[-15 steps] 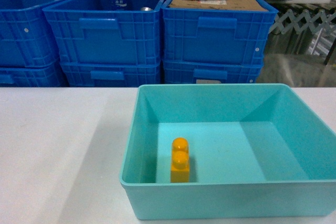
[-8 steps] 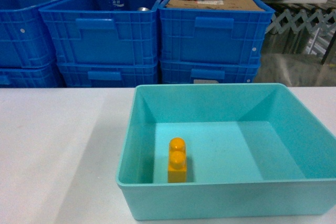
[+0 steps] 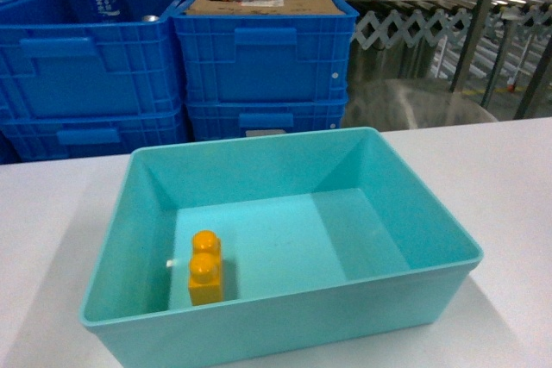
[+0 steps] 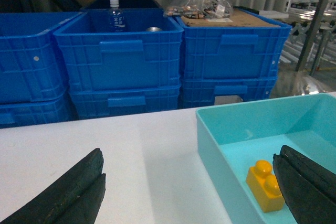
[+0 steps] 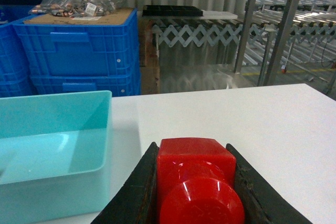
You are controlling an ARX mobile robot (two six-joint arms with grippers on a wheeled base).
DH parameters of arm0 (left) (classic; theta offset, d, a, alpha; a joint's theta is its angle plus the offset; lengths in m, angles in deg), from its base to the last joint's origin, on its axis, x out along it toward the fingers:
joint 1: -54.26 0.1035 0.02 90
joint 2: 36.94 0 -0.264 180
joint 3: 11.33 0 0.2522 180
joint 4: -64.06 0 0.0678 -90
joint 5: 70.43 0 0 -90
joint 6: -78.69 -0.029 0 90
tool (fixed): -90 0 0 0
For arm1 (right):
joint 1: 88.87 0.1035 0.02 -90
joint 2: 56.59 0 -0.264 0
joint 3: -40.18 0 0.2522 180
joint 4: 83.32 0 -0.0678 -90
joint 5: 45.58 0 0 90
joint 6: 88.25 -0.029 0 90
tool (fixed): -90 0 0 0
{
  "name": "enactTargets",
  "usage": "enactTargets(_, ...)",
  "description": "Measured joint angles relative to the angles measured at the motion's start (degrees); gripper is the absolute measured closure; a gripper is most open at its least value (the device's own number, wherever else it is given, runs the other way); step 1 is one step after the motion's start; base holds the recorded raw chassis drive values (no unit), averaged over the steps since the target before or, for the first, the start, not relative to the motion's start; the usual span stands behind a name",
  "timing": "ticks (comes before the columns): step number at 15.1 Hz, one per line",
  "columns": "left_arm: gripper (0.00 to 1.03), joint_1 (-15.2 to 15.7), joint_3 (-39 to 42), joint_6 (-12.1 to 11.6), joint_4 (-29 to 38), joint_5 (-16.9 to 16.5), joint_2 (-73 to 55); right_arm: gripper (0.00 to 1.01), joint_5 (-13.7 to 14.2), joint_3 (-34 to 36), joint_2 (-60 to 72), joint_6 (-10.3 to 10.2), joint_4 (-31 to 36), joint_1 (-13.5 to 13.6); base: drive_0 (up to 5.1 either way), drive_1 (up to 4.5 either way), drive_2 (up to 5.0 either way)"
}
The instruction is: Pick red block from blue box to shelf
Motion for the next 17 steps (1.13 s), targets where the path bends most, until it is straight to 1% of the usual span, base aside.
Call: enactTargets(17,0.05,-0.02,0.00,0.00,0.02,0.00,0.00,0.73,0.00,0.00,0.00,0.00,0.02,0.00,-1.5,-1.48,-1.5)
